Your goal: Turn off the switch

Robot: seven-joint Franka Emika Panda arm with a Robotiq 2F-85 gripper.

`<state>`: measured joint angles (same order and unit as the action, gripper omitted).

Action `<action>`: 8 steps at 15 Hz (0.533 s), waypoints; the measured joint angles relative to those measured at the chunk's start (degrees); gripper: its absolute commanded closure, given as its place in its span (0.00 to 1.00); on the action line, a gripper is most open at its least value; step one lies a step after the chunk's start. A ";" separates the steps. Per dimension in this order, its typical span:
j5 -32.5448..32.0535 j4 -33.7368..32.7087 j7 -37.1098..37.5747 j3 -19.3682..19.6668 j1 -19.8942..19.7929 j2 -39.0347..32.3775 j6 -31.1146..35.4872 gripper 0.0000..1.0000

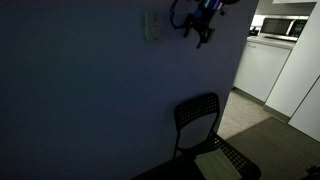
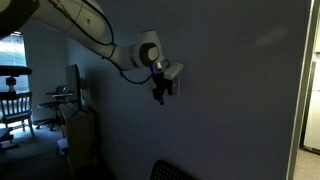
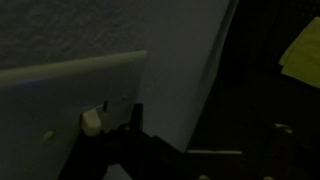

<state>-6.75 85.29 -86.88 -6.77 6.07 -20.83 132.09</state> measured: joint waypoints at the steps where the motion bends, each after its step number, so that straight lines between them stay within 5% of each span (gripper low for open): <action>1: 0.06 -0.01 0.07 0.00 -0.02 0.04 0.00 0.00; 8: 0.17 -0.93 0.15 -0.56 0.03 1.50 0.02 0.00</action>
<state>-6.58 84.36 -86.73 -7.33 6.10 -19.33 132.11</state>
